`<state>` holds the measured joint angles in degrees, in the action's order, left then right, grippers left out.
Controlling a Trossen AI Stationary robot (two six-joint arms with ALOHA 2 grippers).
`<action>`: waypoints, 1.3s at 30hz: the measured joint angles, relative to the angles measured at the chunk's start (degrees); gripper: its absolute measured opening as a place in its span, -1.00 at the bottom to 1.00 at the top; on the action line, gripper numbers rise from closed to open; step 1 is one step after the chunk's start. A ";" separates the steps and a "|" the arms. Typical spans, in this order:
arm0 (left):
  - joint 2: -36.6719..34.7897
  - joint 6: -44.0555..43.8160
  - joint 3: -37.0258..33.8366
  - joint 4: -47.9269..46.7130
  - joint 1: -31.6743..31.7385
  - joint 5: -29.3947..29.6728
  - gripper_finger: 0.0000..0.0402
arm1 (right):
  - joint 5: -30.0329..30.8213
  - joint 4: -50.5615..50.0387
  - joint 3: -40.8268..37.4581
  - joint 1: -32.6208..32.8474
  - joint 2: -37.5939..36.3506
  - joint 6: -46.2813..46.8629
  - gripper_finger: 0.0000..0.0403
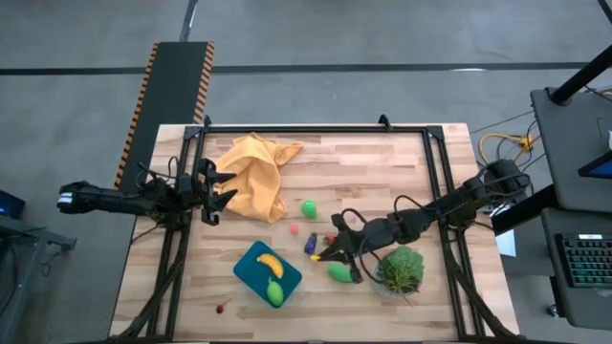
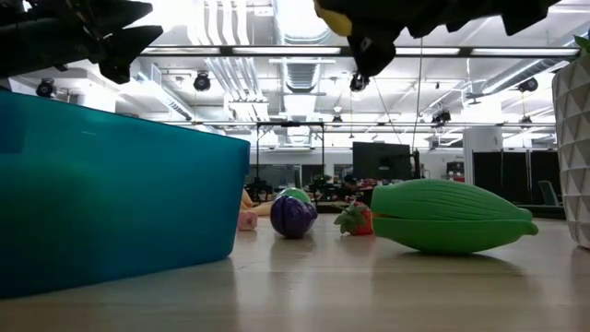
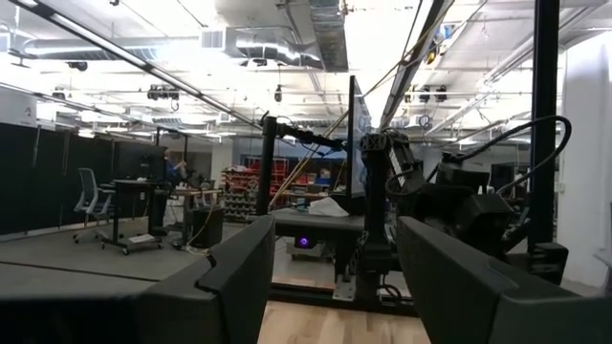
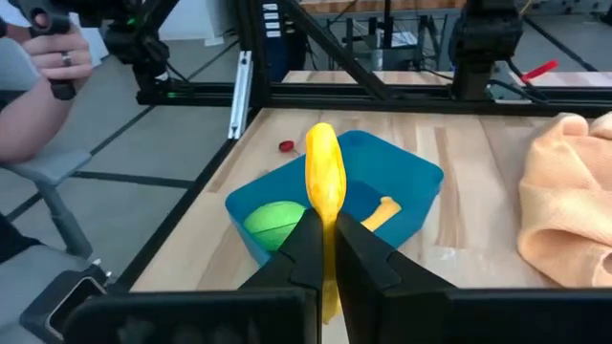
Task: Pick and placing Produce into tupperware
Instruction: Put the corn into the blue bin
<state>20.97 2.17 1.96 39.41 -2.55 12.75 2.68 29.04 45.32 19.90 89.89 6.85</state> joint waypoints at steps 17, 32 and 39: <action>-0.02 0.02 0.00 -0.01 0.01 0.02 0.02 | 0.15 -3.95 7.08 0.35 2.94 3.35 -0.96; 0.00 0.04 0.01 0.06 0.02 0.13 0.02 | 0.39 -35.83 35.96 0.03 19.76 12.01 -0.96; 0.04 0.04 0.02 0.03 0.02 0.17 0.02 | 0.07 -38.43 43.56 0.09 25.66 16.26 -0.96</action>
<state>21.02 2.22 1.98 39.44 -2.52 12.93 2.76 -9.39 88.88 19.99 115.55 23.11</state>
